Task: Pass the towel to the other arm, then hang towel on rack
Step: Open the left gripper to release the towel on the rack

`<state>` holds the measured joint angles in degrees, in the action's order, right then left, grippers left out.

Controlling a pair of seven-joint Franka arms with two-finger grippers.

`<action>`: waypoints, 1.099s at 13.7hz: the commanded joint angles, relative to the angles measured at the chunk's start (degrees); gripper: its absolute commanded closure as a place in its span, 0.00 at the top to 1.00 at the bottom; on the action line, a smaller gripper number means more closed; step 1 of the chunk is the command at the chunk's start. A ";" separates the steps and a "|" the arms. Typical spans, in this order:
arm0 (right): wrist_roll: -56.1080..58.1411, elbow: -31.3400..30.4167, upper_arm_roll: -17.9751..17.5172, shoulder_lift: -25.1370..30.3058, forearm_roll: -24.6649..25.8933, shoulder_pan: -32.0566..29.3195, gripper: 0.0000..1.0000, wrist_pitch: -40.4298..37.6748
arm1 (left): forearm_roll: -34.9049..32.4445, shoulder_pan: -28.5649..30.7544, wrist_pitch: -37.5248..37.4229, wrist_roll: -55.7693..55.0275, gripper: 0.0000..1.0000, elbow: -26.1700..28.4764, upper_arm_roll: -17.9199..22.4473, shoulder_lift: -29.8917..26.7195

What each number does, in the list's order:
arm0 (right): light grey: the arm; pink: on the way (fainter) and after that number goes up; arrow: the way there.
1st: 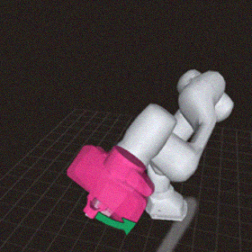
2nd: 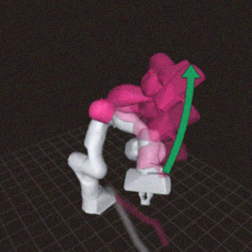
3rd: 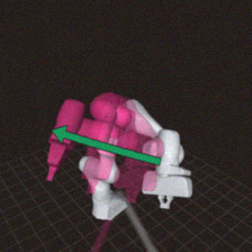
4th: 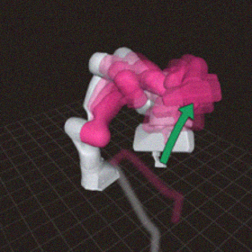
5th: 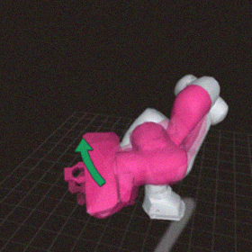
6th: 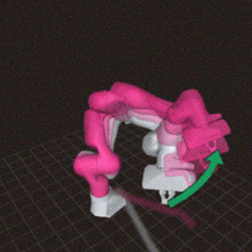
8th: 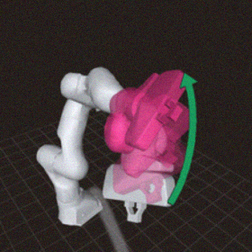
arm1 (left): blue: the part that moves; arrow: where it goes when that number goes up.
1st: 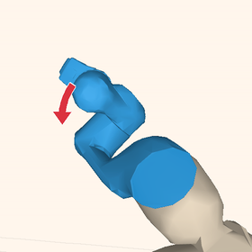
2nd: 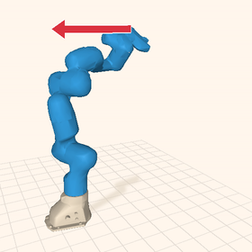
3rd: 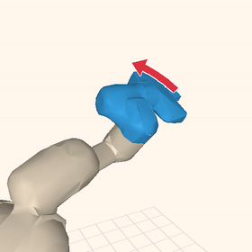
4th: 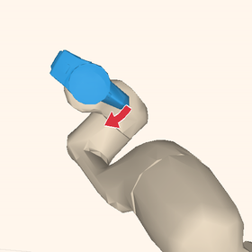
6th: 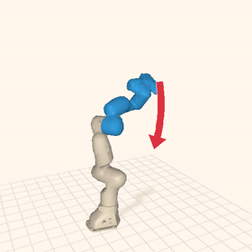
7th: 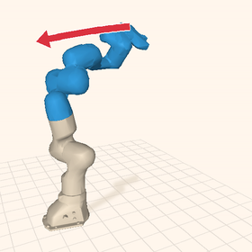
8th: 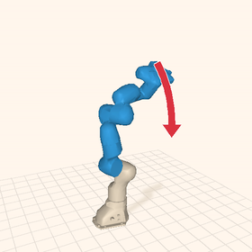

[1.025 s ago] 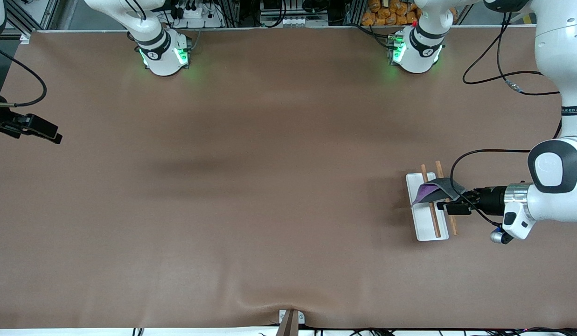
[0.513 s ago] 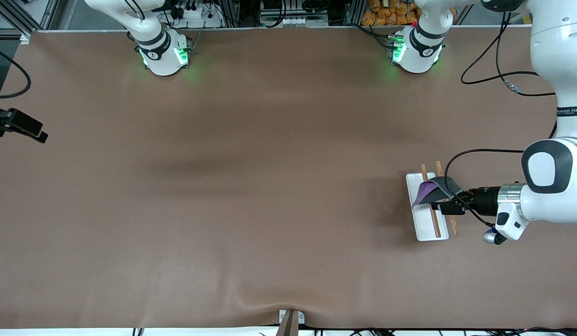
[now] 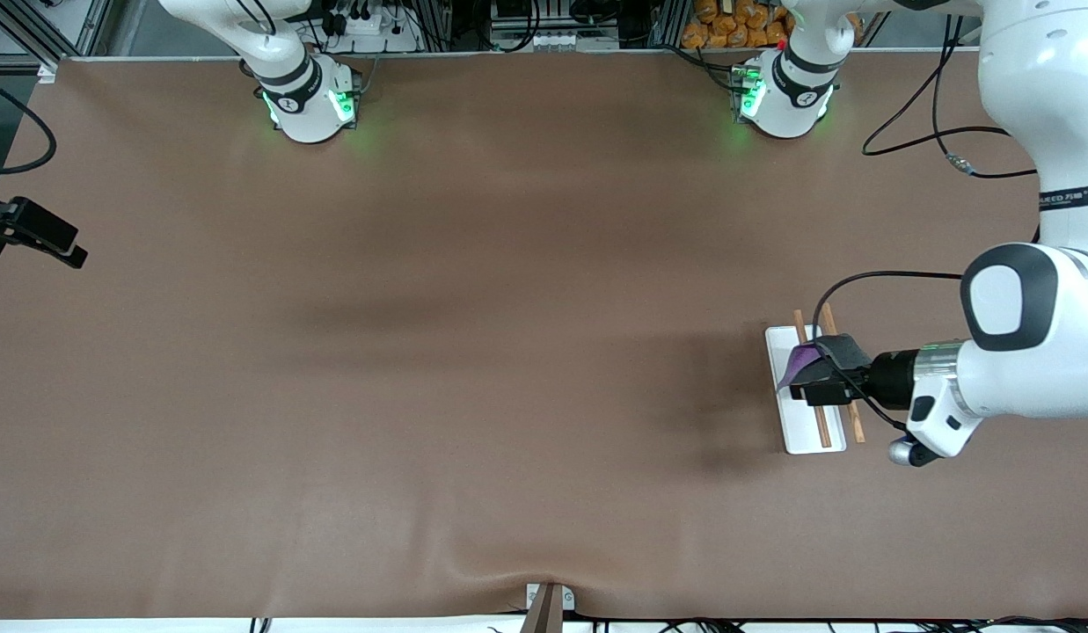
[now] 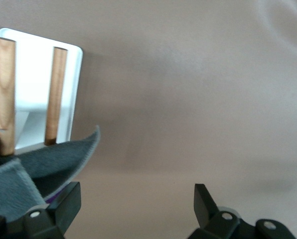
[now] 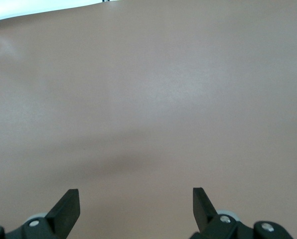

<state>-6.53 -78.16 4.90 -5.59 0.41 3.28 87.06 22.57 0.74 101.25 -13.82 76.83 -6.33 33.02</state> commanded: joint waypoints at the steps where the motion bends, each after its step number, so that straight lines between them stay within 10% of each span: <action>1: -0.41 -3.56 -0.59 2.07 -0.06 -2.74 1.00 1.18 | -1.65 -0.30 -0.35 -0.95 1.00 0.51 0.09 -2.08; 15: -1.12 -8.68 -4.03 5.94 0.82 -5.57 1.00 4.79 | -23.01 -0.91 -7.28 0.63 1.00 0.77 -0.26 -15.00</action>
<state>-6.78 -86.32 2.05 -0.82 0.43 -1.11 91.48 1.57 0.24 95.90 -13.55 76.62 -6.23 20.30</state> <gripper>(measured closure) 0.000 0.000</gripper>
